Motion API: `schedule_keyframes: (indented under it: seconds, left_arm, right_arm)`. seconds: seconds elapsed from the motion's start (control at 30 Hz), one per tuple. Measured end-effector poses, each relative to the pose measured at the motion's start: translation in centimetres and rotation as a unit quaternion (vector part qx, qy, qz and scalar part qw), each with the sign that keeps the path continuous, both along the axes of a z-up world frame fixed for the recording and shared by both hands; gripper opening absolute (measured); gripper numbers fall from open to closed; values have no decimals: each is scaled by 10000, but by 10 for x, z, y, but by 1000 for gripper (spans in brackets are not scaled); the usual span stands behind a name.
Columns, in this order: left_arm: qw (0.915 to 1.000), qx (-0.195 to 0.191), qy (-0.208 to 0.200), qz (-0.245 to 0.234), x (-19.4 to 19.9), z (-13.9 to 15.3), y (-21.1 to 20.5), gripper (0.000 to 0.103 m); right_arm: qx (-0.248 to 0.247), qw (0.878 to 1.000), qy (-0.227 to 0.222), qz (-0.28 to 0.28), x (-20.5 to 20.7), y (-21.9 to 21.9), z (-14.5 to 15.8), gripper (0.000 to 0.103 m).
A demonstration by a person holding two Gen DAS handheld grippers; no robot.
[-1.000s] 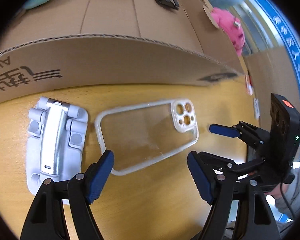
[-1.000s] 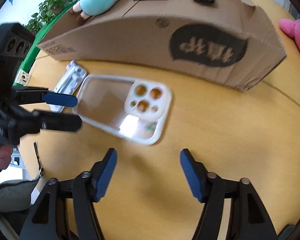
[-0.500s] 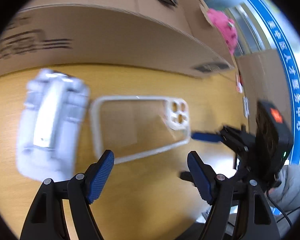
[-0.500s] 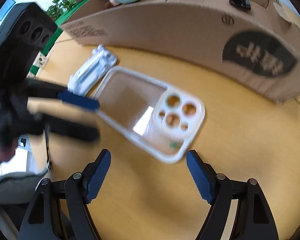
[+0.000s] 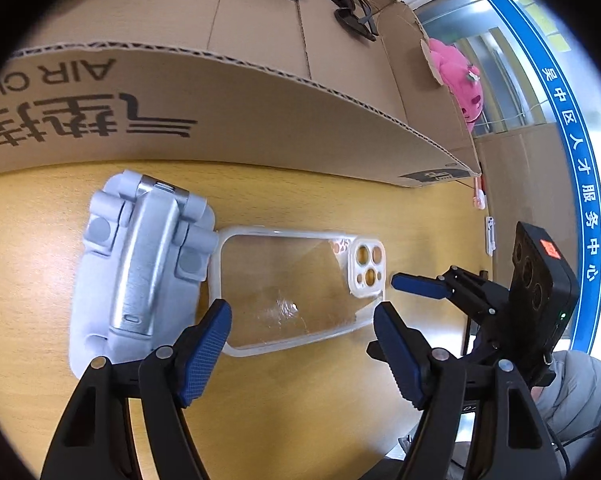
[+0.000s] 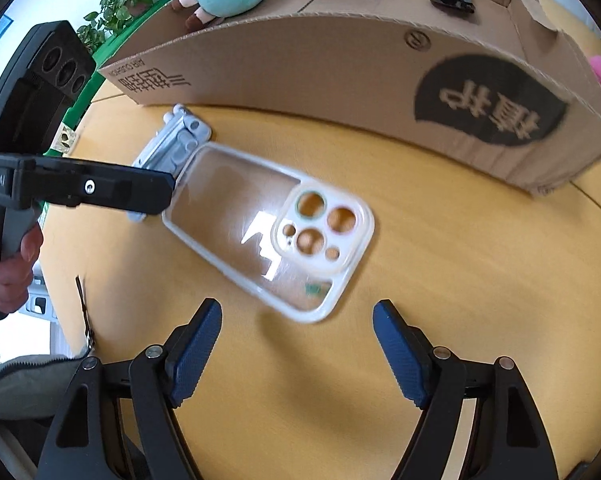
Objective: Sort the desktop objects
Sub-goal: 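Lower both grippers toward the clear phone case on the table, then grasp the clear phone case with both grippers at its long edges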
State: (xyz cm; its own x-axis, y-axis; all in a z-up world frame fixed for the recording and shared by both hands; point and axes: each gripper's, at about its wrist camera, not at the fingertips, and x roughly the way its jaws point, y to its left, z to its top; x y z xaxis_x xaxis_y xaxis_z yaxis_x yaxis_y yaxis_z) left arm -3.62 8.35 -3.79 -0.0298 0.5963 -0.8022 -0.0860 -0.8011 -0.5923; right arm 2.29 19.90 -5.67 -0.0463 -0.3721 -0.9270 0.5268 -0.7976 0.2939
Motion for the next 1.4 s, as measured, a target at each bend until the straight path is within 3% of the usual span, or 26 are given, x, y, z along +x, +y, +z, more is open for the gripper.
schedule_keyframes:
  seconds: [0.13, 0.23, 0.27, 0.43, 0.47, 0.73, 0.83, 0.93, 0.97, 1.03, 1.1, 1.2, 1.3, 1.37, 1.4]
  left_arm:
    - [9988, -396, 276, 22, 2, 9, -6, 74]
    - [9997, -236, 65, -26, 2, 0, -8, 74]
    - [9994, -250, 216, -94, 3, 2, -7, 74]
    - [9995, -73, 49, -290, 2, -2, 1, 74]
    - [9994, -73, 73, -318, 3, -2, 2, 75]
    - [9966, 244, -182, -768, 23, -7, 28, 78]
    - [9898, -124, -298, -1390, 36, -10, 42, 78]
    - [9815, -508, 148, -1838, 37, 6, 44, 78]
    - [9746, -748, 426, -2066, 35, 15, 47, 78]
    - [9523, -1262, 915, -2623, 34, 24, 59, 78]
    - [9224, -1668, 1267, -3246, 34, 24, 74, 78]
    - [8809, -1984, 1411, -4059, 42, 9, 96, 78]
    - [8475, -2170, 1425, -4630, 53, -6, 107, 78]
    - [8327, -2271, 1566, -4800, 56, -11, 110, 80]
    - [8307, -2272, 1591, -4827, 56, -12, 111, 80]
  right_arm:
    - [24, 9999, -5, 148, -4, 4, -4, 82]
    - [8, 9999, -3, 150, -6, 4, -5, 84]
    - [8, 9999, 3, 168, -6, 5, -6, 85]
    - [27, 9997, 1, 229, -9, 3, -6, 86]
    - [30, 9990, -8, 452, -16, 14, -6, 87]
    - [266, 9978, -29, 608, -10, 53, -5, 87]
    - [415, 9938, 63, 1034, -4, 60, -1, 87]
    - [639, 9789, 389, 1902, 5, 61, 8, 87]
    - [751, 9704, 555, 2227, 10, 60, 11, 88]
    - [1024, 9419, 1032, 3026, 21, 56, 15, 92]
    - [1185, 9136, 1347, 3648, 29, 52, 14, 93]
    - [1267, 8876, 1396, 4202, 31, 45, 6, 93]
    - [1250, 8749, 1316, 4489, 28, 42, -4, 93]
    - [1260, 8765, 1158, 4499, 24, 42, -12, 92]
    - [1147, 8822, 1011, 4454, 20, 45, -14, 92]
